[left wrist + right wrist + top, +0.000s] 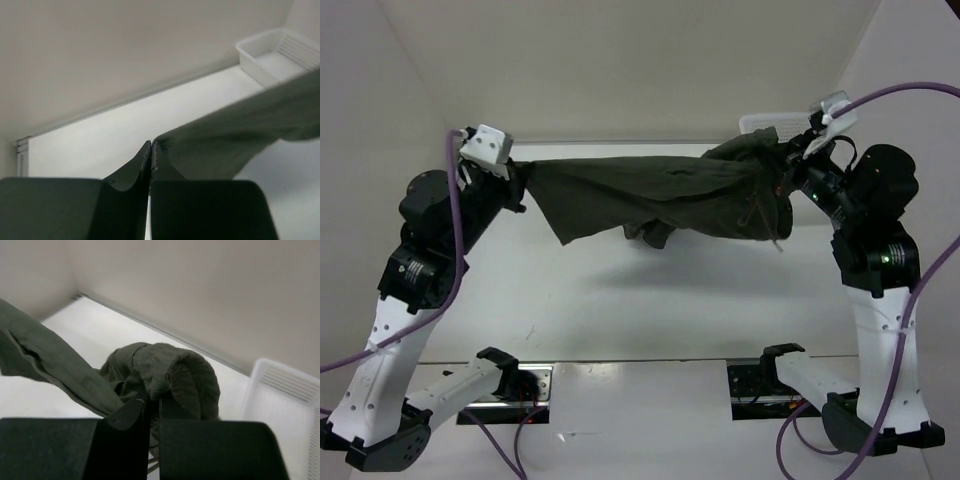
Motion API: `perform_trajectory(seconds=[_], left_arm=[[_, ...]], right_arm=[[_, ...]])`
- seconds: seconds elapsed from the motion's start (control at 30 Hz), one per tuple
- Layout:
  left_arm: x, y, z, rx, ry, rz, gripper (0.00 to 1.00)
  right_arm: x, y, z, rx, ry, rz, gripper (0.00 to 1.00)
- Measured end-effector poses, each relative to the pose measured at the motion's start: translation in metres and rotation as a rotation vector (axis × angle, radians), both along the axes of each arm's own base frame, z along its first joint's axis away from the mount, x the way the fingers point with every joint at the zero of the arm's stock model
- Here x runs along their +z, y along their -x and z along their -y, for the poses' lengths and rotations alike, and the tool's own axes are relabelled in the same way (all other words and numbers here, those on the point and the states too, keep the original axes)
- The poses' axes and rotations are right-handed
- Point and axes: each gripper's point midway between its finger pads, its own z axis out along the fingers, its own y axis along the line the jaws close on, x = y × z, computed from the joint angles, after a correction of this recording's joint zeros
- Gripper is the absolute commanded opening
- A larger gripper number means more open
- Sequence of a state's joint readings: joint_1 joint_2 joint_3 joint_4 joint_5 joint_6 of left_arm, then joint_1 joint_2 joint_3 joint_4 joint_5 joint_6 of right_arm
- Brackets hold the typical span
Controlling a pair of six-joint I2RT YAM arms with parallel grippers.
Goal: Fold and stack the shorts
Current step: Flatten the shorts out
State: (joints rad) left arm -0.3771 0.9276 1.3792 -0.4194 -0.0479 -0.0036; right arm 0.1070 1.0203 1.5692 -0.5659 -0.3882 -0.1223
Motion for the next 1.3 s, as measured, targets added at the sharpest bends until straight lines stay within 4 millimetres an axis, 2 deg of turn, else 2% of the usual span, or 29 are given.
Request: perform_trajectory(seconds=[0.1,0.23,0.33,0.4,0.47,0.53,0.63,0.7,0.77,0.83,0.9,1.0,1.07,1.17,1.23,1.27,1.3], left_arm=[[0.026,0.001,-0.016,0.05,0.024,0.064,0.0],[0.047,-0.001,-0.033,0.106,0.043,0.126,0.0],[0.052,-0.01,-0.037,0.13,0.046,0.136,0.0],[0.051,-0.021,-0.036,0.138,0.043,0.13,0.0],[0.044,-0.04,-0.033,0.145,0.035,0.105,0.0],[0.025,-0.07,-0.031,0.158,0.017,0.054,0.0],[-0.025,-0.118,-0.033,0.175,-0.022,-0.079,0.0],[-0.084,-0.157,-0.034,0.181,-0.056,-0.218,0.0],[-0.142,-0.182,-0.032,0.176,-0.084,-0.35,0.0],[-0.192,-0.197,-0.028,0.163,-0.107,-0.459,0.0],[-0.23,-0.208,-0.025,0.153,-0.122,-0.534,0.0],[-0.266,-0.221,-0.021,0.142,-0.135,-0.598,0.0],[-0.275,-0.235,-0.019,0.142,-0.135,-0.604,0.0],[-0.27,-0.264,-0.016,0.145,-0.126,-0.567,0.0],[-0.257,-0.286,-0.013,0.148,-0.116,-0.52,0.0],[-0.25,-0.298,-0.012,0.15,-0.111,-0.5,0.0],[-0.241,-0.31,-0.011,0.153,-0.105,-0.471,0.1]], right_arm=[[0.012,0.022,-0.013,0.08,-0.047,0.002,0.0],[0.012,0.029,-0.024,0.147,-0.104,-0.049,0.0],[0.011,0.02,-0.026,0.164,-0.163,-0.1,0.0],[0.008,0.006,-0.026,0.161,-0.207,-0.141,0.0],[-0.001,-0.013,-0.027,0.156,-0.251,-0.188,0.0],[-0.022,-0.04,-0.028,0.141,-0.296,-0.263,0.0],[-0.066,-0.086,-0.028,0.097,-0.339,-0.39,0.0],[-0.115,-0.128,-0.024,0.034,-0.358,-0.506,0.0],[-0.166,-0.162,-0.018,-0.042,-0.367,-0.614,0.0],[-0.224,-0.187,-0.012,-0.12,-0.37,-0.734,0.0],[-0.274,-0.203,-0.007,-0.191,-0.361,-0.83,0.0],[-0.323,-0.225,-0.001,-0.277,-0.349,-0.911,0.0],[-0.333,-0.245,0.006,-0.334,-0.345,-0.904,0.0],[-0.323,-0.275,0.017,-0.404,-0.35,-0.841,0.0],[-0.306,-0.293,0.02,-0.428,-0.36,-0.781,0.16],[-0.296,-0.301,0.021,-0.436,-0.372,-0.754,0.28],[-0.287,-0.308,0.022,-0.444,-0.383,-0.728,0.59]])
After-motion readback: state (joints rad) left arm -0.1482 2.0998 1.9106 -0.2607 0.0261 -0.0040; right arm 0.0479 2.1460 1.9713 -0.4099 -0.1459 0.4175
